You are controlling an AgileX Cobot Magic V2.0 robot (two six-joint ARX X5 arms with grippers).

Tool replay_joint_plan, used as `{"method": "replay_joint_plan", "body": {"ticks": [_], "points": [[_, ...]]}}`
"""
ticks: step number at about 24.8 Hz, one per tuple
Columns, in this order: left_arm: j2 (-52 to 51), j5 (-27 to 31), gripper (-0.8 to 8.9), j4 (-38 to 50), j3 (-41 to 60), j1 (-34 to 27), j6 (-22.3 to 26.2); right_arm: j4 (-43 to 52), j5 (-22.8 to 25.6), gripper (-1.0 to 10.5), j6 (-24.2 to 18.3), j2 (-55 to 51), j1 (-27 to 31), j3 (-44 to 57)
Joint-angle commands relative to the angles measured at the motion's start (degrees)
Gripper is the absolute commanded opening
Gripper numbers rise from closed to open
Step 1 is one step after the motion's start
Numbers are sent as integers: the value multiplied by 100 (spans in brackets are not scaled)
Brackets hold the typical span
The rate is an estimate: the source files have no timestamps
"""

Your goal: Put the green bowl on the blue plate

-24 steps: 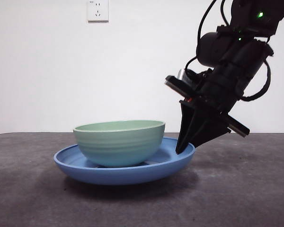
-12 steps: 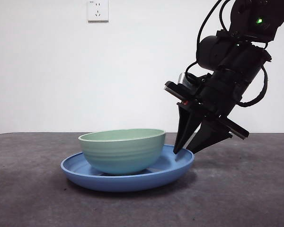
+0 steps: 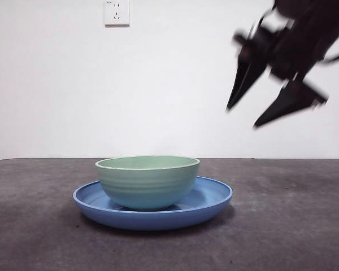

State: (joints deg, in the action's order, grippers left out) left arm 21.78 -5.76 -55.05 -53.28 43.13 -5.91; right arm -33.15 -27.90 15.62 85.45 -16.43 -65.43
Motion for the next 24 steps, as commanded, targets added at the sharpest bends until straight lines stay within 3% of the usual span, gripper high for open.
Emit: {"method": "replay_joint_plan", "body": {"ticks": [1,4,9,16,24], "points": [[22,20,535,68,-55,33,-37,-481,-11,407,-459,-778,-20,-116],[22,20,535,70,-55,33,-37,-1121,-13,434,-833,-1871,-31,-116],[22,20,535,68,-55,33,-37,-1860,-9,435,-1062,-2907,-31,-116],[22,20,535,70,-55,33,-37,-2981,431,572,-1316,-3849,-31,-109],[22,20,535,70,-55,33,-39,-3630,448,581,-1482,-4708,-31,-87]]}}
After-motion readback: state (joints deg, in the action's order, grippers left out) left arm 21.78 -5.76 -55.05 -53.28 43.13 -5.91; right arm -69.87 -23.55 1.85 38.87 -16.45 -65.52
